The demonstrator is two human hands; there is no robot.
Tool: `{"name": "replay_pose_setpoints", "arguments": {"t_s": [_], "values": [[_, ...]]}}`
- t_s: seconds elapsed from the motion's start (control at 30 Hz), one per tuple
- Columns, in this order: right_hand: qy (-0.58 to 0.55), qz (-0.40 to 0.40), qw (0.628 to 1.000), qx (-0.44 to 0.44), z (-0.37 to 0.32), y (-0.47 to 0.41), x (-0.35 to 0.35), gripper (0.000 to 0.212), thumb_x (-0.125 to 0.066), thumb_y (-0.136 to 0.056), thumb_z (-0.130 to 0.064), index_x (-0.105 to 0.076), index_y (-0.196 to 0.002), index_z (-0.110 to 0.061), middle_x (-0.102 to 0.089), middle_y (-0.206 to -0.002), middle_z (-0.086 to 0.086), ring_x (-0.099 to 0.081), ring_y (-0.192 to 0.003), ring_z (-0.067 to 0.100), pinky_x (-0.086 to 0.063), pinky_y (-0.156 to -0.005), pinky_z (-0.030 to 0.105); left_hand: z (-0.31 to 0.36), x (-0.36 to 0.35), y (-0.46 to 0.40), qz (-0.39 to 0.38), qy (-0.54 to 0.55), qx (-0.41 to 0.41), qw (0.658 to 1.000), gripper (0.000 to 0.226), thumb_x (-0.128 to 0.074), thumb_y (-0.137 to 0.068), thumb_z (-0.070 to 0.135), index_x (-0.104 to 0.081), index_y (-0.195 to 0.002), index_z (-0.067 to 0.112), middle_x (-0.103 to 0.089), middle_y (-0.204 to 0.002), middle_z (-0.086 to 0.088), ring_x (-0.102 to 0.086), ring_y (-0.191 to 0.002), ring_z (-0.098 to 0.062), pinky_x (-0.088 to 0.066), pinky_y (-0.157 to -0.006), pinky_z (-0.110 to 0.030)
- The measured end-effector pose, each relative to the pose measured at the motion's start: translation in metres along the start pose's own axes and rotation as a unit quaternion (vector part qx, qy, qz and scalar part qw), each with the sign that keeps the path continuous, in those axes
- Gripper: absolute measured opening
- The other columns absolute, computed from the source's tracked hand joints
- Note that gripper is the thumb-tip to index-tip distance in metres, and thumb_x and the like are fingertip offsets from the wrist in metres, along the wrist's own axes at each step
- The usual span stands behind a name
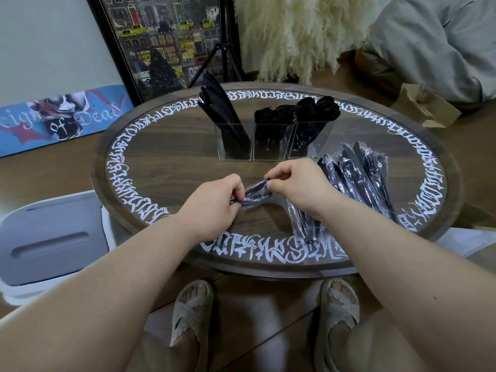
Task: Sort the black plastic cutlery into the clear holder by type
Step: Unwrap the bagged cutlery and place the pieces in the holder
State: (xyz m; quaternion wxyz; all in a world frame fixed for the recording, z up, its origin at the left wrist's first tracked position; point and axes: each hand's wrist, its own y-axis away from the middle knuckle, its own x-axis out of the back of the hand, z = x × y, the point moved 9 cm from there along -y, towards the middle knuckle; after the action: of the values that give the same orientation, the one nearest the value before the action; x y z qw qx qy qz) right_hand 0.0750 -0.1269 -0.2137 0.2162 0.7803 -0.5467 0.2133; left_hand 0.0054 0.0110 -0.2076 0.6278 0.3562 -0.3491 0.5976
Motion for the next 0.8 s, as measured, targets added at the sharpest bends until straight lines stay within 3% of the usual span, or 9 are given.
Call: {"name": "replay_pose_setpoints", "arguments": {"t_s": [0.13,0.23,0.47,0.6,0.7,0.8], "values": [[-0.030,-0.035,0.999,-0.024,0.004,0.002,-0.005,0.007,-0.072,-0.083,-0.010,-0.068,-0.080,-0.015,-0.069,-0.075,0.002,-0.061,-0.064,0.011,-0.052,-0.064,0.025,-0.004,0.005,0.000,0.023,-0.001,0.003,1.000,0.013,-0.057,-0.091,0.012,-0.049,-0.090,0.022,-0.051,-0.075,0.013,-0.048,-0.070,-0.004,-0.033,-0.058,-0.016],[-0.047,-0.059,0.996,-0.039,0.005,0.004,-0.010,0.009,-0.068,-0.086,-0.008,-0.066,-0.080,-0.015,-0.068,-0.073,0.005,-0.059,-0.053,0.007,-0.051,-0.055,0.023,-0.005,0.004,0.000,0.022,-0.002,0.005,1.000,0.014,-0.058,-0.090,0.012,-0.049,-0.090,0.023,-0.052,-0.078,0.013,-0.050,-0.073,-0.007,-0.034,-0.061,-0.018],[-0.053,-0.091,0.993,-0.049,0.007,0.004,-0.018,0.012,-0.070,-0.084,-0.006,-0.067,-0.078,-0.016,-0.068,-0.073,0.007,-0.060,-0.058,0.011,-0.056,-0.071,0.038,0.000,0.005,-0.001,0.038,0.010,0.000,0.999,0.017,-0.063,-0.087,0.012,-0.051,-0.090,0.023,-0.056,-0.089,0.009,-0.056,-0.085,-0.012,-0.046,-0.076,-0.027],[-0.070,-0.080,0.993,-0.057,0.007,0.005,-0.015,0.014,-0.069,-0.084,-0.003,-0.066,-0.078,-0.015,-0.065,-0.069,0.004,-0.058,-0.052,0.008,-0.053,-0.061,0.031,-0.002,0.010,-0.001,0.060,0.029,0.003,0.998,0.020,-0.068,-0.084,0.013,-0.051,-0.091,0.021,-0.059,-0.093,0.006,-0.058,-0.088,-0.011,-0.050,-0.081,-0.031],[-0.100,-0.065,0.991,-0.058,0.006,0.005,-0.009,0.016,-0.067,-0.084,0.000,-0.065,-0.078,-0.015,-0.064,-0.066,0.003,-0.055,-0.050,0.008,-0.045,-0.048,0.020,-0.011,0.016,-0.001,0.081,0.027,0.017,0.996,0.031,-0.071,-0.083,0.026,-0.053,-0.108,0.024,-0.058,-0.110,0.007,-0.056,-0.101,-0.011,-0.047,-0.089,-0.028],[-0.150,-0.038,0.985,-0.081,0.014,0.002,-0.001,0.016,-0.065,-0.084,0.003,-0.065,-0.079,-0.012,-0.062,-0.067,0.004,-0.054,-0.051,0.009,-0.042,-0.045,0.017,-0.040,0.023,-0.001,0.090,0.035,0.110,0.989,0.046,-0.060,-0.089,0.026,-0.046,-0.132,0.020,-0.054,-0.130,0.001,-0.051,-0.118,-0.019,-0.039,-0.095,-0.030]]}}
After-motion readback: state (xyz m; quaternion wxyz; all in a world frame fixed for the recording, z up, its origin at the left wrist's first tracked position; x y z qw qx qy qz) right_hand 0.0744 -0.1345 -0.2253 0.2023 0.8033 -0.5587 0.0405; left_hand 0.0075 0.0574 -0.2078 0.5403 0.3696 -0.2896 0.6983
